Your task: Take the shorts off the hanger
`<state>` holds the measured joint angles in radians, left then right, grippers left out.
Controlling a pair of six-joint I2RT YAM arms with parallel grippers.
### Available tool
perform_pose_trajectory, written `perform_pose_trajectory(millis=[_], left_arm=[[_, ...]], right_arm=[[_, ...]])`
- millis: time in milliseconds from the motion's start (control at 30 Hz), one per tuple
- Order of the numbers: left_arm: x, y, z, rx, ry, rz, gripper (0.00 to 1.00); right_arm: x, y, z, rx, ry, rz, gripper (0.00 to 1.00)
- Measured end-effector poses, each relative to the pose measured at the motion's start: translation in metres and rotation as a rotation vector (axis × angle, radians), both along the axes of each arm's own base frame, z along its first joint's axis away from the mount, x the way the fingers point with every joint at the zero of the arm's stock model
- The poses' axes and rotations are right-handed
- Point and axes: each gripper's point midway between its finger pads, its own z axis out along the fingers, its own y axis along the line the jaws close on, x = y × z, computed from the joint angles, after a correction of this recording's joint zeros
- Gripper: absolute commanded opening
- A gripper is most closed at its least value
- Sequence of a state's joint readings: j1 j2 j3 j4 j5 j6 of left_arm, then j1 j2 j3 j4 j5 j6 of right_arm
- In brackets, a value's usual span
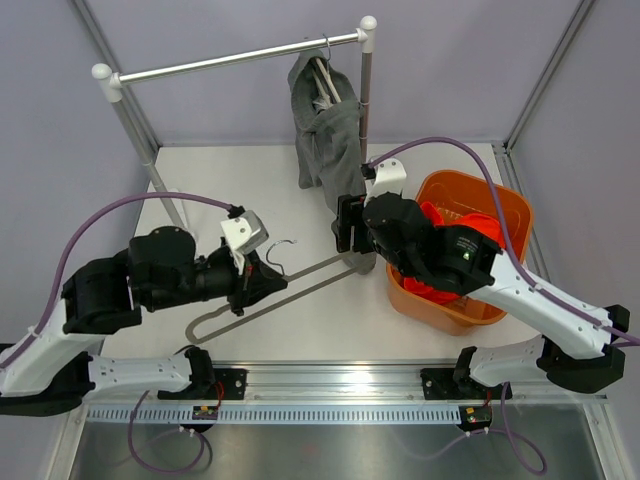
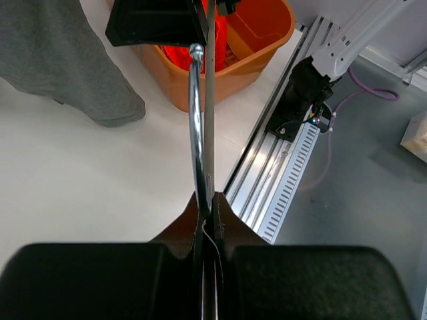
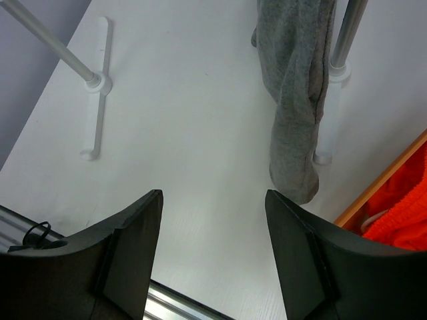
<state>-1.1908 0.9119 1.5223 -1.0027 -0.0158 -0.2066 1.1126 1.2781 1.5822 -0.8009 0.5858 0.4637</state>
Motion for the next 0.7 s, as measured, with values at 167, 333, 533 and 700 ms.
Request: perform_pose_trajectory(millis=[167,333,533,700], left_arm=[[-0.003,0.013,0.018,-0.060,-0.028,0.012,0.00],[-0.005,0.023,0.029,-0.104,-0.048,0.020,0.00],[-0.002,0.025,0.035,-0.123,-0.059,0.042,0.00],[0.002,0.026,0.039,-0.144,-0.057,0.078,0.00]], right_arm=[[-0.001,0.004,0.000,0.017,0.004,0.001,0.70],[-0.003,0.004,0.000,0.013,0.004,0.002,0.71],[0.001,-0.010,0.020,0.008,-0.034,-0.049,0.75],[0.004,-0.041,0.052,0.038,-0.106,-0.140,0.76]])
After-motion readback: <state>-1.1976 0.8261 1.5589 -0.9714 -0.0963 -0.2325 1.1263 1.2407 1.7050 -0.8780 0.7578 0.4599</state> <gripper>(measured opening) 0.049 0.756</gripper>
